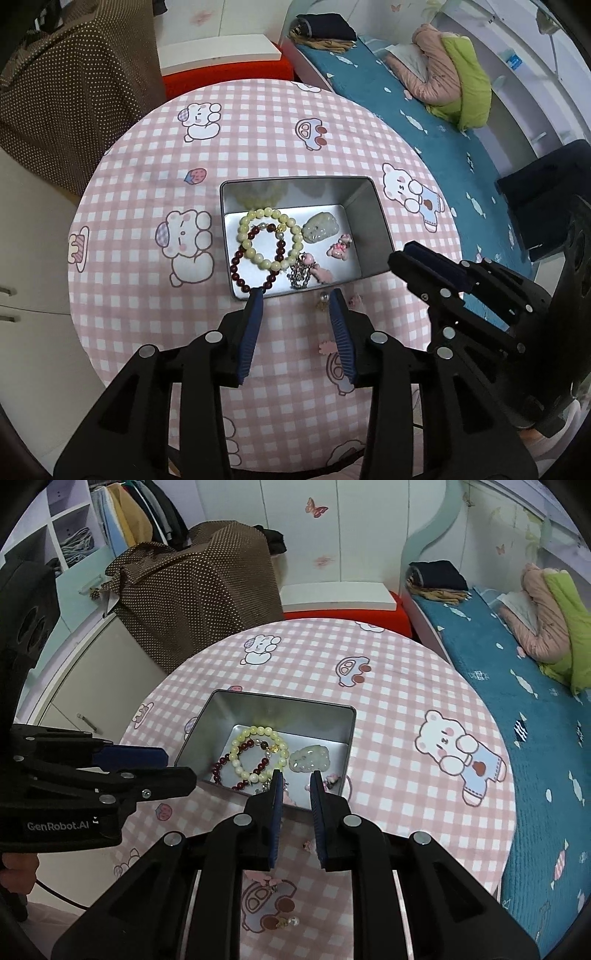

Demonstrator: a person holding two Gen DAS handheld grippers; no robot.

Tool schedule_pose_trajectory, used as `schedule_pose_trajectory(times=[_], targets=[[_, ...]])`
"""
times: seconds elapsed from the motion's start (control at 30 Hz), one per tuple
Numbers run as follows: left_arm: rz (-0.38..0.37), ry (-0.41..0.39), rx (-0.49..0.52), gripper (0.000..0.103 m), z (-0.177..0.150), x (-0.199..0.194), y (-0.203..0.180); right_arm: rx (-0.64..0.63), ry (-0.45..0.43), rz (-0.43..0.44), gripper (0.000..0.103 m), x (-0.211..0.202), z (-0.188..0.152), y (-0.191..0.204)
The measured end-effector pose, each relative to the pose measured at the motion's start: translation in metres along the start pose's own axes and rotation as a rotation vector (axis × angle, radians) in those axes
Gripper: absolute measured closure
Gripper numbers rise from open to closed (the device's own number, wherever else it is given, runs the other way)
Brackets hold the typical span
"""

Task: Organize jewelry
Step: 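Withdraw both grippers from the tray toward the remaining charm and earrings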

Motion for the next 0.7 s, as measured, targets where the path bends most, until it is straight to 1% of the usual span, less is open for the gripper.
schedule_pose_trajectory(times=[0.07, 0.13, 0.23, 0.3, 0.33, 0.4, 0.5, 0.6, 0.7], targets=[[-0.001, 0.002, 0.008, 0.065, -0.004, -0.001, -0.001, 0.013, -0.003, -0.014, 0.088, -0.003, -0.003, -0.002], [-0.005, 0.005, 0.016, 0.06, -0.008, -0.002, -0.002, 0.028, -0.004, -0.03, 0.086, -0.007, -0.007, -0.005], [-0.011, 0.011, 0.03, 0.059, -0.015, -0.003, -0.004, 0.056, -0.004, -0.06, 0.076, -0.012, -0.014, -0.01], [-0.015, 0.02, 0.038, 0.058, -0.02, -0.001, -0.004, 0.078, 0.006, -0.07, 0.068, -0.015, -0.022, -0.012], [-0.016, 0.025, 0.042, 0.058, -0.022, -0.001, -0.004, 0.084, 0.011, -0.073, 0.066, -0.015, -0.025, -0.013], [-0.018, 0.035, 0.049, 0.053, -0.027, 0.001, -0.004, 0.095, 0.025, -0.072, 0.061, -0.014, -0.035, -0.012], [-0.023, 0.06, 0.06, 0.049, -0.036, 0.009, -0.002, 0.102, 0.077, -0.08, 0.058, -0.007, -0.051, -0.007], [-0.035, 0.084, 0.074, 0.049, -0.044, 0.019, -0.002, 0.114, 0.116, -0.081, 0.057, -0.002, -0.066, -0.005], [-0.052, 0.12, 0.113, 0.049, -0.053, 0.037, -0.005, 0.118, 0.151, -0.104, 0.056, 0.0, -0.082, -0.003]])
Point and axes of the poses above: each gripper's, at about its wrist camera, not at the fingertips, and x roughly the way its jaws point, y to its left, z to its top, the point moved 2 cm from there along x, roughly the way its jaws point, and after that the axes turned 7 degrees about -z, right-handed, at the moved point
